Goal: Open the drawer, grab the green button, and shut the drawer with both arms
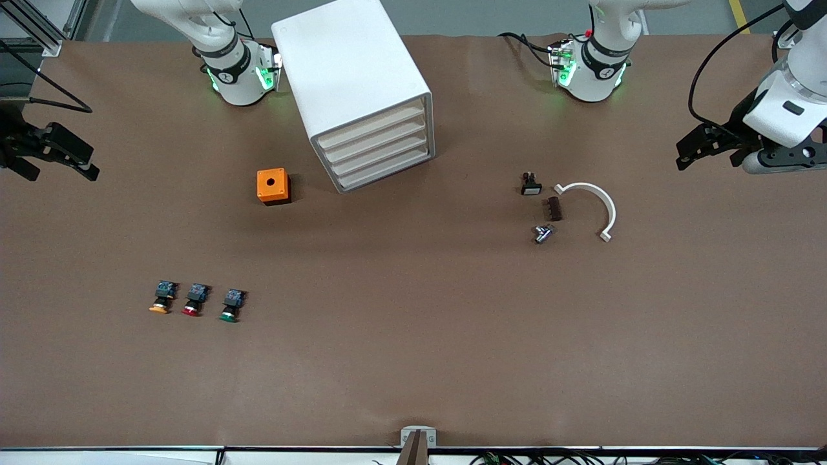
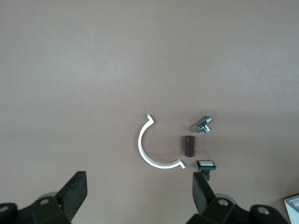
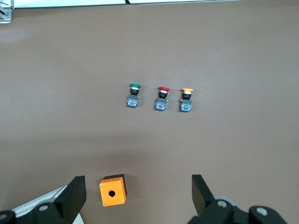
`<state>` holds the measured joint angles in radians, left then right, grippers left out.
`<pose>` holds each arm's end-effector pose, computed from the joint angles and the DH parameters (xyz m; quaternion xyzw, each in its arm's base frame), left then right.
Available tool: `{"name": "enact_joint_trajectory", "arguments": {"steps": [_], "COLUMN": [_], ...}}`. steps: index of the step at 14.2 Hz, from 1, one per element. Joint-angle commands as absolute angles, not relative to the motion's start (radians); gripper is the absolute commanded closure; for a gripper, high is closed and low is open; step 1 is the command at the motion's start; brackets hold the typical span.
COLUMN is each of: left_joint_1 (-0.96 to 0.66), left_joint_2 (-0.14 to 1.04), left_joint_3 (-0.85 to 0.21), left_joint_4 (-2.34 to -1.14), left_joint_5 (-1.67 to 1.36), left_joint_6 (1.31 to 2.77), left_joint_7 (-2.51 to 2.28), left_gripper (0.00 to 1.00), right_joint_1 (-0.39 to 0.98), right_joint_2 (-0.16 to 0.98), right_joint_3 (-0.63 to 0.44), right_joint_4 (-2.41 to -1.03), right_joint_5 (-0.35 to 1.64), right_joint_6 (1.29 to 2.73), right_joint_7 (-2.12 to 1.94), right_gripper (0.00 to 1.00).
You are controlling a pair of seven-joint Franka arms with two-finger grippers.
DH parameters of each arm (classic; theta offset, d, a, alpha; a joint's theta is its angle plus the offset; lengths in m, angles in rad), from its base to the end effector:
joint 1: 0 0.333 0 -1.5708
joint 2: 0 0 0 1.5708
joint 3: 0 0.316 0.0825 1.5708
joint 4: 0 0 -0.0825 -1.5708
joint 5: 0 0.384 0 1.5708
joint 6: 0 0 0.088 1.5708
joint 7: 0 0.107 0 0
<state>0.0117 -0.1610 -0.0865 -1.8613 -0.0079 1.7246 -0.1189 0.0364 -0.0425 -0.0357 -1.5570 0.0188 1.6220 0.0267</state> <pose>0.5112 -0.0420 0.5852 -0.9997 -0.0231 -0.0121 0.0019 0.5467 0.0018 0.6593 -0.9984 0.0130 -0.0536 0.0109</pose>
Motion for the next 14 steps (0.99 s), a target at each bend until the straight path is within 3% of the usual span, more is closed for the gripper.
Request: {"name": "enact_joint_trajectory", "arguments": {"steps": [1, 14], "left_joint_1": [0.003, -0.002], "left_joint_2": [-0.143, -0.081], "left_joint_3": [-0.087, -0.091], "left_joint_4": [-1.825, -1.683], "left_joint_5": [0.014, 0.000], "left_joint_6": [1.723, 1.677], "left_joint_7": [-0.104, -0.115], "left_gripper": [0.01, 0.00], "right_joint_1": [0.018, 0.018], "right_joint_2": [-0.031, -0.031], "right_joint_3": [-0.023, -0.021], "right_joint_4": [-1.534, -1.532], "right_joint_5": [0.021, 0.018], "right_joint_6": [1.614, 1.614], "right_joint_7": [0.029, 0.029], "right_gripper": [0.00, 0.00]}}
